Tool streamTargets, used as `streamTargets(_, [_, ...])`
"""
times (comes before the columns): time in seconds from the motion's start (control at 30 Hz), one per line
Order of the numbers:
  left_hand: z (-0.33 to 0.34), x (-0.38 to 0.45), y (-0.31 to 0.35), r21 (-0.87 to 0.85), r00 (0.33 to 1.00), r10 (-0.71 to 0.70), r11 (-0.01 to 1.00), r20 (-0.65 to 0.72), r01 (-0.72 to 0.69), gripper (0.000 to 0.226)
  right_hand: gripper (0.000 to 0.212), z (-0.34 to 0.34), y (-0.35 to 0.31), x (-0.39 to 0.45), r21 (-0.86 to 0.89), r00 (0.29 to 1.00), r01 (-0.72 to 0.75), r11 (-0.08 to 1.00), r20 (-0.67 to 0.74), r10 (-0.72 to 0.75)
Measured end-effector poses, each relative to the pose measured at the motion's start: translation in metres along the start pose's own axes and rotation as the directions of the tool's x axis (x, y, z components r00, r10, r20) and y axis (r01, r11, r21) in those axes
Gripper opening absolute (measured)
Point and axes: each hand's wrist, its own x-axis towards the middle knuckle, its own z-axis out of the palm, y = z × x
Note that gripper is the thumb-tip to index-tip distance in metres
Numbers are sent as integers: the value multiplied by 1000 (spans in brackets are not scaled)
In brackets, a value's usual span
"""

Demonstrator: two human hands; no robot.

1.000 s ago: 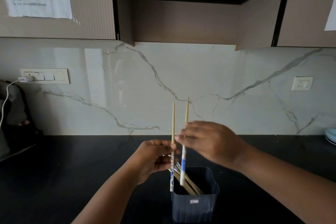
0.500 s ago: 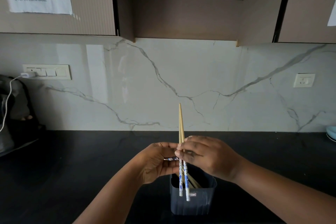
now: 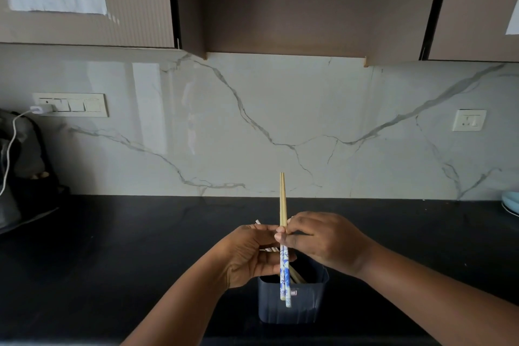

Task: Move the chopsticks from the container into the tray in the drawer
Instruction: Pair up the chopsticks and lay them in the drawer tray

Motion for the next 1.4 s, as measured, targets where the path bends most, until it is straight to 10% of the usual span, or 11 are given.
streamTargets(0.73, [15, 9, -15, -20, 995, 76, 997, -66, -77, 17, 23, 11, 4, -12, 72, 987, -144, 987, 82, 138])
streamTargets(0.9, [15, 16, -18, 207, 969, 178, 968, -174, -141, 15, 61, 15, 2, -1, 532, 657, -736, 419, 414, 630])
streamTargets(1.03, [12, 17, -21, 334, 944, 255, 926, -208, -177, 16, 50, 6, 15, 15, 674, 219, -690, -265, 542, 811])
streamTargets(1.1, [12, 17, -24, 378, 944, 277, 905, -181, -194, 15, 41, 3, 19, 19, 617, 169, -633, -467, 699, 694])
streamTargets(1.4, [5, 16, -48, 491, 938, 343, 825, -46, -278, 14, 19, 10, 4, 20, 522, 155, -711, -471, 770, 619])
